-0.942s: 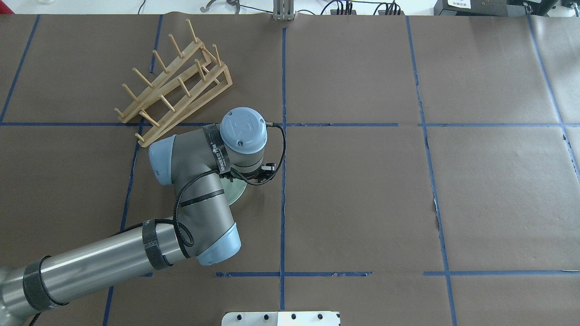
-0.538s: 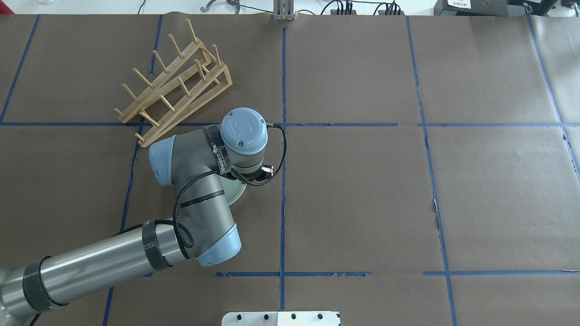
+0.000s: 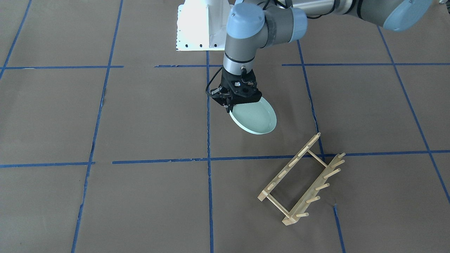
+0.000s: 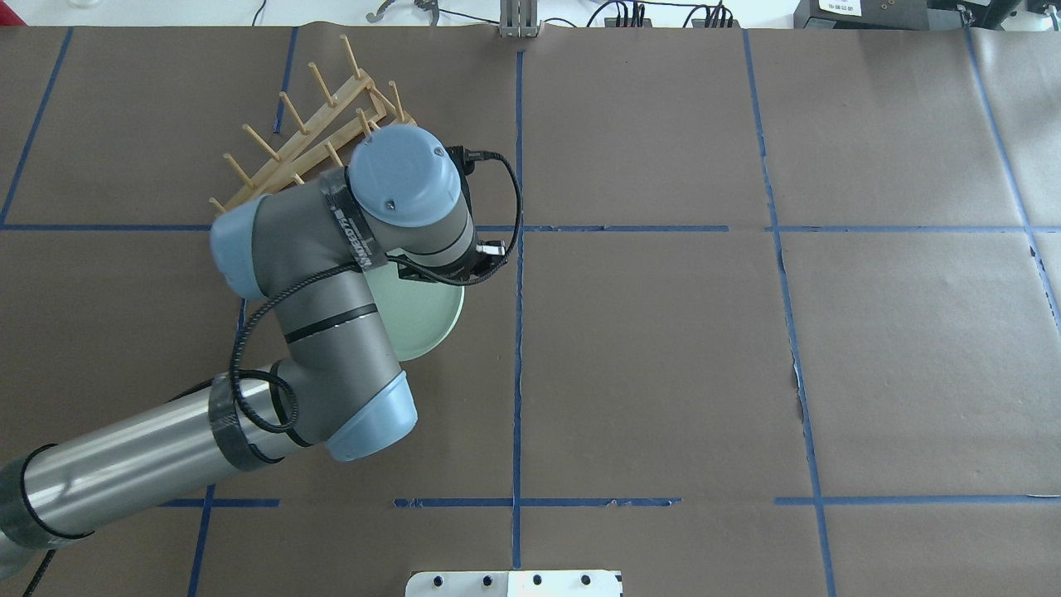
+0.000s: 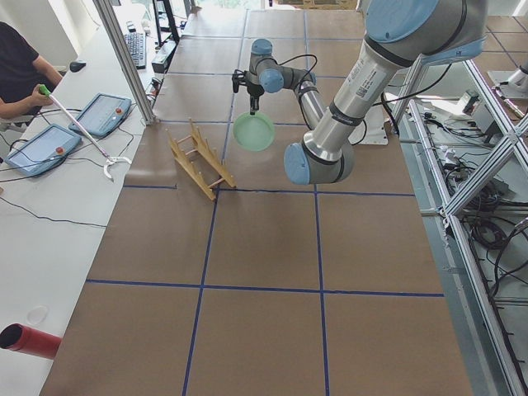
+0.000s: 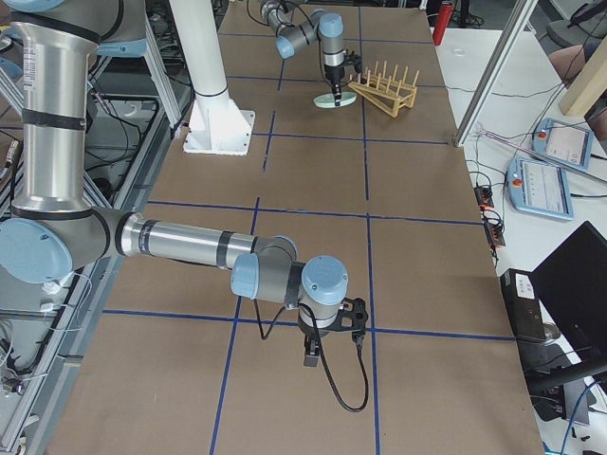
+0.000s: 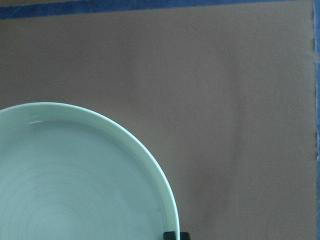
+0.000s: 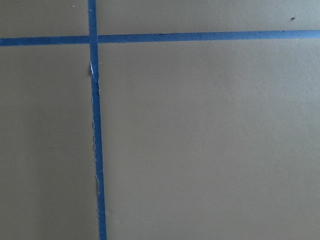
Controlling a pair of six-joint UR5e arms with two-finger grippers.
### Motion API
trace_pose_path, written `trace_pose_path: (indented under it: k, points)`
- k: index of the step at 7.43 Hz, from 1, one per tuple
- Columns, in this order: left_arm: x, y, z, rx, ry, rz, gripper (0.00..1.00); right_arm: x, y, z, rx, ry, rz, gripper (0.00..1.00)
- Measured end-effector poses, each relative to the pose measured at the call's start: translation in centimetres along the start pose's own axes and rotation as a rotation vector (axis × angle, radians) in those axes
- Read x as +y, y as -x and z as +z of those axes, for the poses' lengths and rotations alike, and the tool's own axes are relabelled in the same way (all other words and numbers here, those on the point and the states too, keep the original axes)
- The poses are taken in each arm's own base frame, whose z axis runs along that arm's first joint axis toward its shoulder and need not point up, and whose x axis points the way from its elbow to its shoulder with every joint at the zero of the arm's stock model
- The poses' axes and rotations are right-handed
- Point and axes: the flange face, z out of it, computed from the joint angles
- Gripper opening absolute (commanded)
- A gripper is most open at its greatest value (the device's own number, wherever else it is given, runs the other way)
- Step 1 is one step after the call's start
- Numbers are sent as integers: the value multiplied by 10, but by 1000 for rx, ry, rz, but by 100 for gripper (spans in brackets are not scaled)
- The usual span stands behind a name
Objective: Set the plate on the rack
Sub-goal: 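Lift the plate with the left gripper and tilt it upright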
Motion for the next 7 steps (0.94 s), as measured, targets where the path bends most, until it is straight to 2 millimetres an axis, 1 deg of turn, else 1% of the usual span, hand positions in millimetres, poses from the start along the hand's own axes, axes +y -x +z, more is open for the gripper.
trace_pose_path:
  k: [1,2,3,4,5,6,7]
  points:
    - [-24,0,-52,150,-62,-104,0,0,0,0,0,0,0,100]
    - [-50,3,-95,289,-113,-216,0,0,0,0,0,0,0,100]
    - [-77,14,-129,426,-155,-314,0,0,0,0,0,0,0,100]
    - [-96,36,-146,544,-183,-359,0,0,0,0,0,0,0,100]
    - [-110,62,-154,651,-217,-379,0,0,0,0,0,0,0,100]
    - [-128,84,-149,742,-276,-398,0,0,0,0,0,0,0,100]
    - [-146,101,-129,803,-329,-408,0,0,0,0,0,0,0,100]
